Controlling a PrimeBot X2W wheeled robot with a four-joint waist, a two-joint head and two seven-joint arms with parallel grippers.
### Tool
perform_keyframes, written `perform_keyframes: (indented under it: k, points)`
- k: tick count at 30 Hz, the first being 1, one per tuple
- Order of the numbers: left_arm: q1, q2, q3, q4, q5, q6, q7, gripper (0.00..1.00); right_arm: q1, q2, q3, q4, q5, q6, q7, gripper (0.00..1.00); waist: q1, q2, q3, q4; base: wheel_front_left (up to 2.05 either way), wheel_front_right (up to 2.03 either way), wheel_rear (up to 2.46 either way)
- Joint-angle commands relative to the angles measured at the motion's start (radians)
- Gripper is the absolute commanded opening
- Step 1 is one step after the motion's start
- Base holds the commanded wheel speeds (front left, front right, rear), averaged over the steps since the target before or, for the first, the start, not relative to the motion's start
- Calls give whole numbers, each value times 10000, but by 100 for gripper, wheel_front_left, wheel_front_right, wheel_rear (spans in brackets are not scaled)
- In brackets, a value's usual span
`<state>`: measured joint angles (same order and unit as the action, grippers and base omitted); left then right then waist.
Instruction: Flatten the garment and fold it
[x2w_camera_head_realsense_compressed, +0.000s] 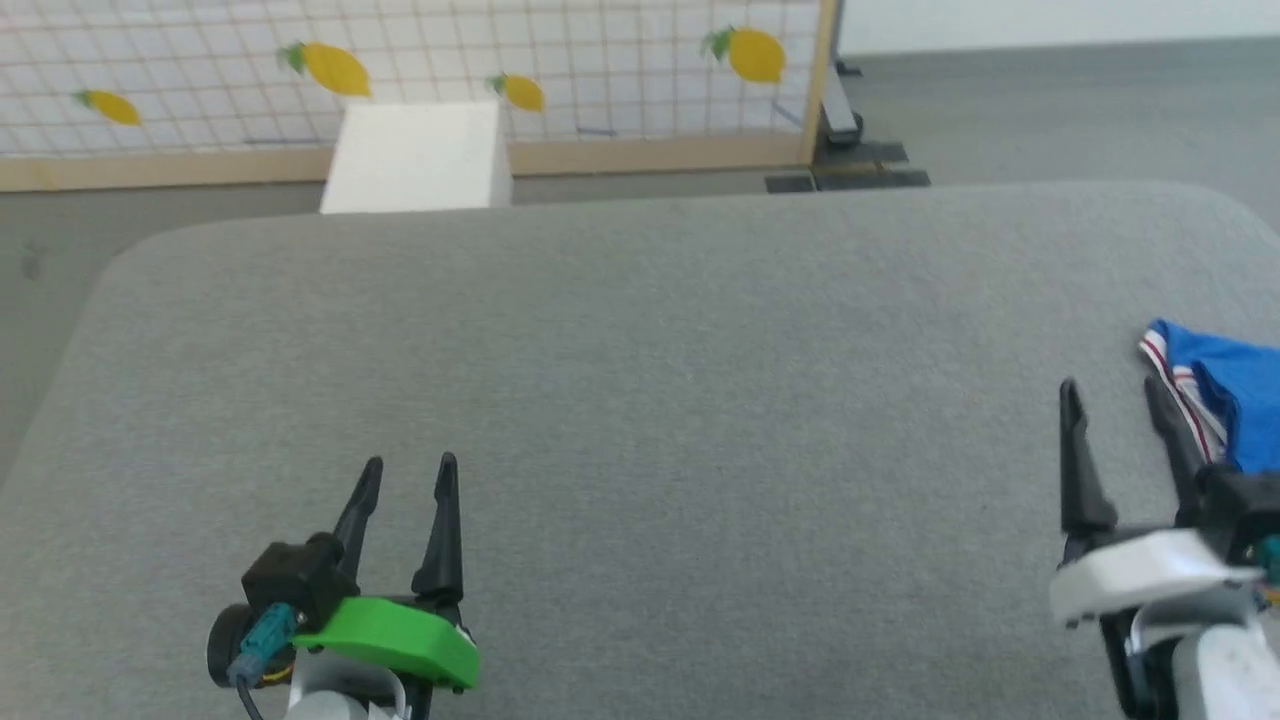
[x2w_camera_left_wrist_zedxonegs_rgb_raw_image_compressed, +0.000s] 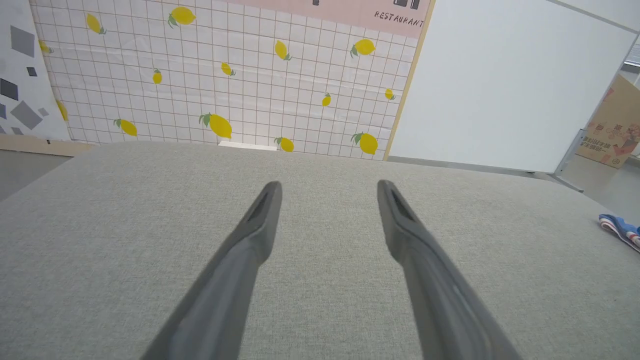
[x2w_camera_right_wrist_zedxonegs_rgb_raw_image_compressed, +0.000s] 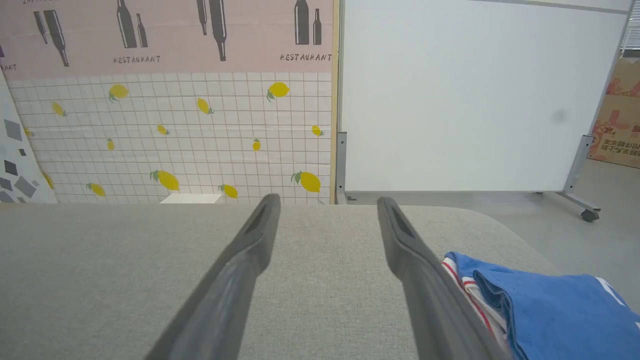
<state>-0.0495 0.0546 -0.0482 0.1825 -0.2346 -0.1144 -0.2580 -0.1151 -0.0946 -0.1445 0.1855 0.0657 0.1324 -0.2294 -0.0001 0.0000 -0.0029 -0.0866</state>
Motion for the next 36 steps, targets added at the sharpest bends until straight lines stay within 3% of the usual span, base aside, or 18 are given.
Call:
perform_keyframes:
  k: [1, 14, 36]
  points:
    - [213, -40, -120, 29, -140, 34, -37, 100, 617, 158, 143, -408, -110, -17, -92, 100, 1, 0, -448, 479, 0, 0, 0]
    - [438, -42, -534, 148, -405, 219, -37, 100, 1964, 437, 294, -845, -374, -17, -103, 100, 1, 0, -536, 781, 0, 0, 0]
    - [403, -43, -662, 170, -525, 296, -38, 100, 2073, 443, 433, -799, 42, -17, -232, 100, 1, 0, -470, 800, 0, 0, 0]
